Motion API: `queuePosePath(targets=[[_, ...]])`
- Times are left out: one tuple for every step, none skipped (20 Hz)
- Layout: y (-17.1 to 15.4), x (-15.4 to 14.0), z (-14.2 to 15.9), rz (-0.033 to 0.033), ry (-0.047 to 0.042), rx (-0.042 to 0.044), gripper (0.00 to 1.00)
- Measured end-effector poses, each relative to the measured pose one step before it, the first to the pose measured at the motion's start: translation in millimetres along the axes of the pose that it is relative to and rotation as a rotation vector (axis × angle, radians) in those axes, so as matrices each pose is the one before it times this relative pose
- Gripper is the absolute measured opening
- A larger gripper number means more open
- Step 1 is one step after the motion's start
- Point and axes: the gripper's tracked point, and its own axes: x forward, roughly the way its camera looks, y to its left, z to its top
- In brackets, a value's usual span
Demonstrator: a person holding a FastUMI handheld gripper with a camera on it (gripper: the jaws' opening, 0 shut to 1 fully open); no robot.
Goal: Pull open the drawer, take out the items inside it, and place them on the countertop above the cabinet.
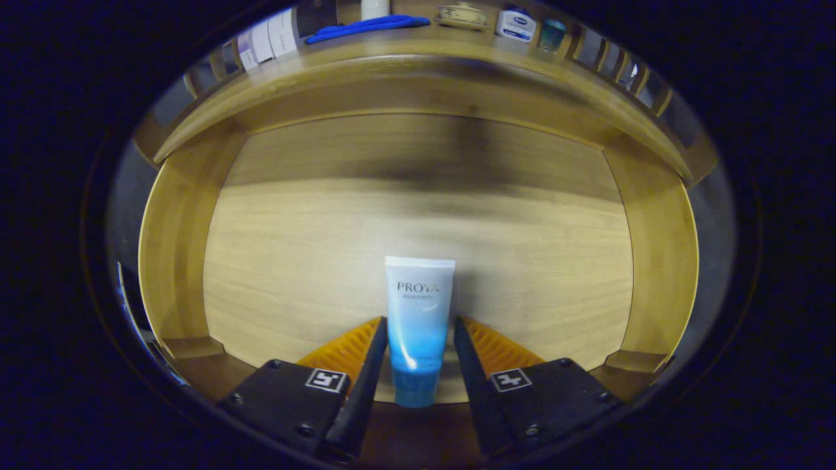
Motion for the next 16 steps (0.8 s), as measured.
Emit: queuePosePath(targets=[[0.58, 3.34, -0.35, 0.00114, 0.00051, -0.00148, 0.60], [-0.06, -3.06, -0.04, 0.00405, -0.00380, 0.00492, 0.54], [-0.18, -1.10, 0.34, 0.00082, -0.00647, 0.00700, 0.52], [-0.58, -1.59, 0.96, 0.00138, -0.00743, 0.00723, 0.51], [-0.61, -2.98, 0.35, 0.01008, -0.00540, 0.00380, 0.50], [-0.47, -3.20, 1.59, 0.00837, -0.00693, 0.00859, 0.50], [0.10, -4.50, 2.62, 0.00778, -0.00958, 0.00637, 0.49], [-1.70, -6.61, 1.30, 0.00418, -0.01055, -0.00335, 0.49], [-1.99, -8.02, 2.20, 0.00024, -0.01523, -0.00741, 0.49], [-1.44, -8.81, 2.29, 0.00226, -0.01732, -0.00203, 0.49], [-1.35, -8.98, 3.11, 0.00702, -0.01500, 0.00059, 0.49], [-1.65, -9.77, 3.11, 0.00567, -0.01600, 0.00299, 0.49], [-1.73, -8.68, 3.17, 0.00565, -0.01406, -0.00313, 0.49], [0.39, -8.56, 3.05, 0.00434, -0.01310, -0.00438, 0.49], [-0.22, -9.18, 5.50, 0.00371, -0.01791, -0.00152, 0.49], [-0.40, -9.51, 4.35, 0.00278, -0.01399, -0.00639, 0.49]])
